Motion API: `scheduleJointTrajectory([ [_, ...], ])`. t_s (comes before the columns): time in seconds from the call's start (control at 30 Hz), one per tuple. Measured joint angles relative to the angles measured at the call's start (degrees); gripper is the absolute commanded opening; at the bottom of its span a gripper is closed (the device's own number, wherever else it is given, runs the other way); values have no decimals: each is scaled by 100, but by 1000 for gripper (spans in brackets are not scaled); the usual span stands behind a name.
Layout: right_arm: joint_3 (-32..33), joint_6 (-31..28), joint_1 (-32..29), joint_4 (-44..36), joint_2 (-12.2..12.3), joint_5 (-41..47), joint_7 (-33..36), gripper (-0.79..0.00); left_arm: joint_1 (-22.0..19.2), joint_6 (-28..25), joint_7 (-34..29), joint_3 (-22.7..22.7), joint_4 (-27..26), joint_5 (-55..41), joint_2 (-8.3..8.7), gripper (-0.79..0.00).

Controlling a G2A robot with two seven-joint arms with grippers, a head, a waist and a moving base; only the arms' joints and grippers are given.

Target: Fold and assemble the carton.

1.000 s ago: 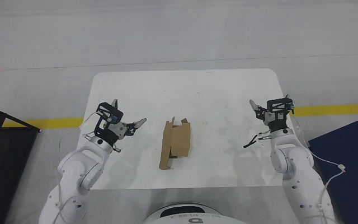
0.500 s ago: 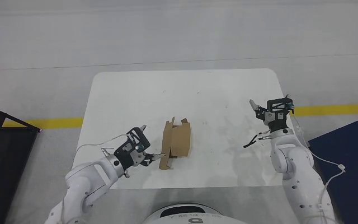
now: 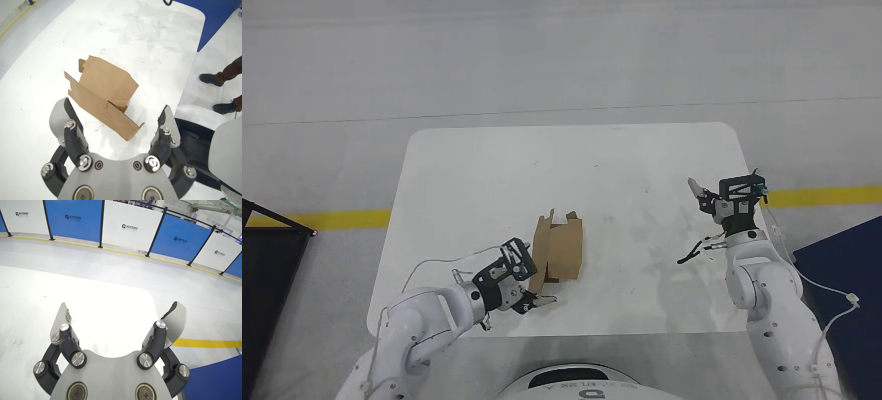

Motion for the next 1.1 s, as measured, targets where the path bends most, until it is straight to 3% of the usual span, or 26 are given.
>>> scheduleJointTrajectory([
  [0.5, 0, 0, 0, 0, 0, 0, 0, 0, -684, 1025, -963, 715, 482, 33, -59, 0],
  [1.1, 0, 0, 0, 0, 0, 0, 0, 0, -1041, 1205, -921, 791, 797, 948, -9, 0],
])
